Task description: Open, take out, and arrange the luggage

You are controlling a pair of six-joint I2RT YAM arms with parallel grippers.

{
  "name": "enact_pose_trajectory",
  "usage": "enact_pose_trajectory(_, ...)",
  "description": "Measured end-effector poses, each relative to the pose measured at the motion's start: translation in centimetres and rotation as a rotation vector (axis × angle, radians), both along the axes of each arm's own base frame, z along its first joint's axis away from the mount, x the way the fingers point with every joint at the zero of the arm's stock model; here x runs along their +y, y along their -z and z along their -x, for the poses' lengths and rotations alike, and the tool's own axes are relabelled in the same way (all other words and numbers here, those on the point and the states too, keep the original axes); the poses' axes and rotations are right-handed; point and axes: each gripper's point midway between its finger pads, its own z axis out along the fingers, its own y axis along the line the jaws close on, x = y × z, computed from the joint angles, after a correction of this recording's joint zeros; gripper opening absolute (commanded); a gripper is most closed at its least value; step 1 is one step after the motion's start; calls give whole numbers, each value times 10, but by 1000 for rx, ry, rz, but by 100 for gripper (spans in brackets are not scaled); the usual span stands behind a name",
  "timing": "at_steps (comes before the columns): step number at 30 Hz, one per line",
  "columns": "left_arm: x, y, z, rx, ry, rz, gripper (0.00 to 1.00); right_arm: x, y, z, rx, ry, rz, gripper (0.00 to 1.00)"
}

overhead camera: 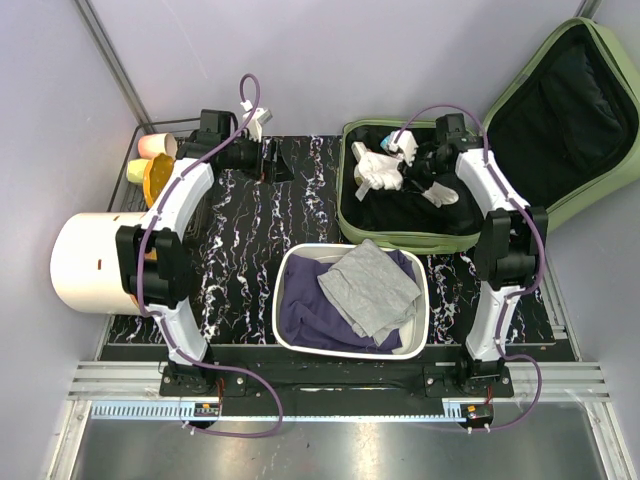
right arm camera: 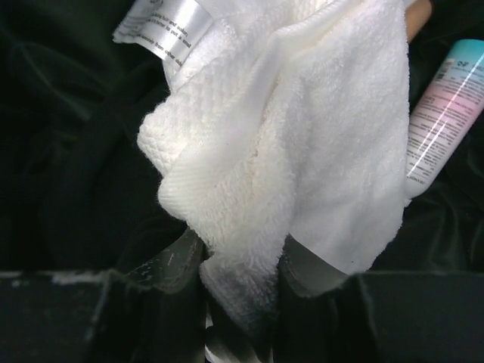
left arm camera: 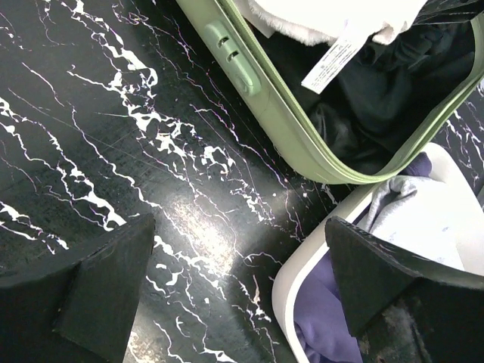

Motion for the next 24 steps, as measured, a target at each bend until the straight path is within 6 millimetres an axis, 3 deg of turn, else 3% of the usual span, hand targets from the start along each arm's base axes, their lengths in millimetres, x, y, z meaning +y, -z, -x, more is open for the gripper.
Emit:
enact_pose_trajectory(4,-2,3,-5,20,-11,10,99,-7,4,-6,52,25,-44,42)
enact_pose_trajectory(14,-2,1,-6,18,-10,11,99,2,40,17,215,-21,-70,58)
enact_pose_trajectory(16,-2,1,-5,19,-9,9,99,2,41,20,217,-33,-68,70)
enact_pose_trajectory(17,-2,1,-5,20,-9,9,99,2,40,20,218,-36,-66,71)
enact_pose_trajectory(18,-1,1,-5,21,-9,9,99,2,40,21,221,-40,-65,71)
enact_pose_trajectory(22,-2,0,-6,18,-8,10,99,1,37,24,222,-57,-54,54)
enact_pose_trajectory(24,-2,-2,-7,14,-8,11,99,0,36,23,214,-63,-49,55)
